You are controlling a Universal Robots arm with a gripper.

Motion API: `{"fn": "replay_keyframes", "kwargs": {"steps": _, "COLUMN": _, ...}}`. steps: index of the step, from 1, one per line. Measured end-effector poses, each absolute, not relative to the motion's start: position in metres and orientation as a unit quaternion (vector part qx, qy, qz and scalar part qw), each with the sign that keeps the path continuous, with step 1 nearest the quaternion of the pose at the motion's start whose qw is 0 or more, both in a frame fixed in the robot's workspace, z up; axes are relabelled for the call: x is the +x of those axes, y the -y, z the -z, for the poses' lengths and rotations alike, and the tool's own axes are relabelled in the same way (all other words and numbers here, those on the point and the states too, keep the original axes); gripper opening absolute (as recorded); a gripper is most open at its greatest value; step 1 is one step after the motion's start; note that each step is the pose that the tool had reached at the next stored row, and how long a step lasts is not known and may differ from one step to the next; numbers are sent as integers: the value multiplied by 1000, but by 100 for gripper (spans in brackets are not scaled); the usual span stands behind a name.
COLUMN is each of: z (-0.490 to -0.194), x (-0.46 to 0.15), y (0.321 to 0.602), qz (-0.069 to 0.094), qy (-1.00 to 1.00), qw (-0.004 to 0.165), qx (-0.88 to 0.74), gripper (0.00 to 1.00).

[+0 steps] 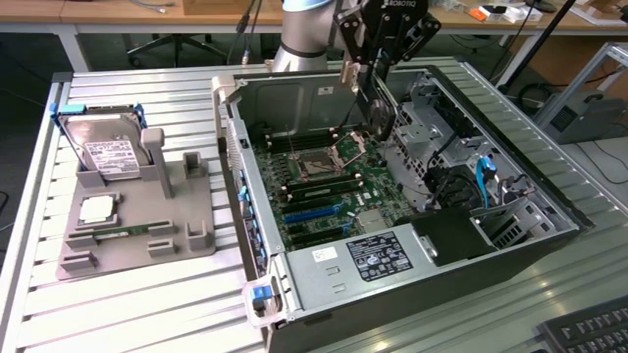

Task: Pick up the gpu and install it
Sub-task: 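Pick up the gpu and move the gpu toward the slot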

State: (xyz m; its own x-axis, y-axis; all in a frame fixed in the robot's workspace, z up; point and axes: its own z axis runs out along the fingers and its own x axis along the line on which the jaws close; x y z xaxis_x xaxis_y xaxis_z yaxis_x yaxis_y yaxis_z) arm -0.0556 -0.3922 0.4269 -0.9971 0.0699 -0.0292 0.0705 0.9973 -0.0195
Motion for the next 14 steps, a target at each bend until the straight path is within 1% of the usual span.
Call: {"fn": "replay_keyframes", "kwargs": {"steps": 14, "z": -421, "x": -26, "y": 393, "qz": 11, "qy": -1000, "qw": 14, "qx": -7, "gripper": 27}}
